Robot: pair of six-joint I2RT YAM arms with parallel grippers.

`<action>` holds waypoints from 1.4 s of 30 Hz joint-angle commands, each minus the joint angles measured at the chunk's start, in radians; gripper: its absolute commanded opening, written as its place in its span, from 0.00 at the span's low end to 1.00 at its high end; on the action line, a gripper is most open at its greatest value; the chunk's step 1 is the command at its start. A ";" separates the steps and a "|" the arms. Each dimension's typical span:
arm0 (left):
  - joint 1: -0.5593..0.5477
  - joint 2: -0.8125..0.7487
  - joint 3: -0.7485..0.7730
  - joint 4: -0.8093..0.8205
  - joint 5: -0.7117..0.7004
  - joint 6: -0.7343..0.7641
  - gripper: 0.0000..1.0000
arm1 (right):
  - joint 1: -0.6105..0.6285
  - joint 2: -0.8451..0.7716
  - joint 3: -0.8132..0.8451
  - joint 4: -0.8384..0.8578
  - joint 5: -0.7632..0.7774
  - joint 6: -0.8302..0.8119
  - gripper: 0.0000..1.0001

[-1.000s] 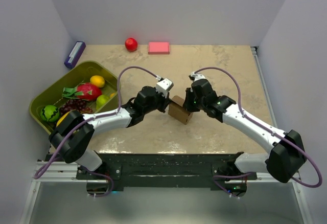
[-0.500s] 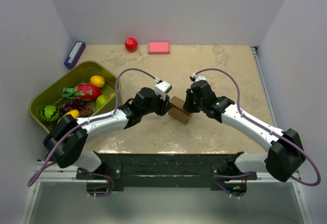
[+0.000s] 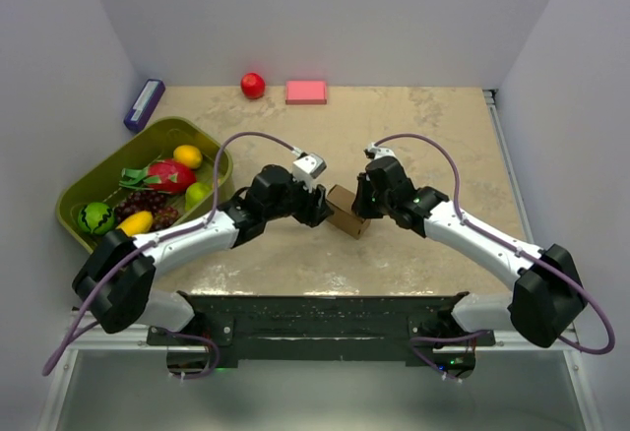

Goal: Fold the paper box

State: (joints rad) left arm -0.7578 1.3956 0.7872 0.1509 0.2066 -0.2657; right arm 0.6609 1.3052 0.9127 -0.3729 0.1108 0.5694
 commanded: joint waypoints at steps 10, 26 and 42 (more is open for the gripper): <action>0.137 0.112 0.081 0.206 0.142 -0.129 0.49 | -0.003 0.017 -0.034 -0.023 0.026 -0.005 0.15; 0.140 0.233 0.070 0.214 0.096 -0.093 0.41 | -0.003 0.039 -0.026 -0.017 0.018 -0.006 0.15; 0.138 0.269 -0.026 0.285 0.143 -0.136 0.23 | -0.033 -0.053 0.038 -0.172 0.044 0.027 0.47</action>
State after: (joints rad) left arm -0.6228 1.6329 0.7994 0.4629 0.3565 -0.4057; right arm 0.6552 1.2972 0.9173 -0.3958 0.1097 0.5900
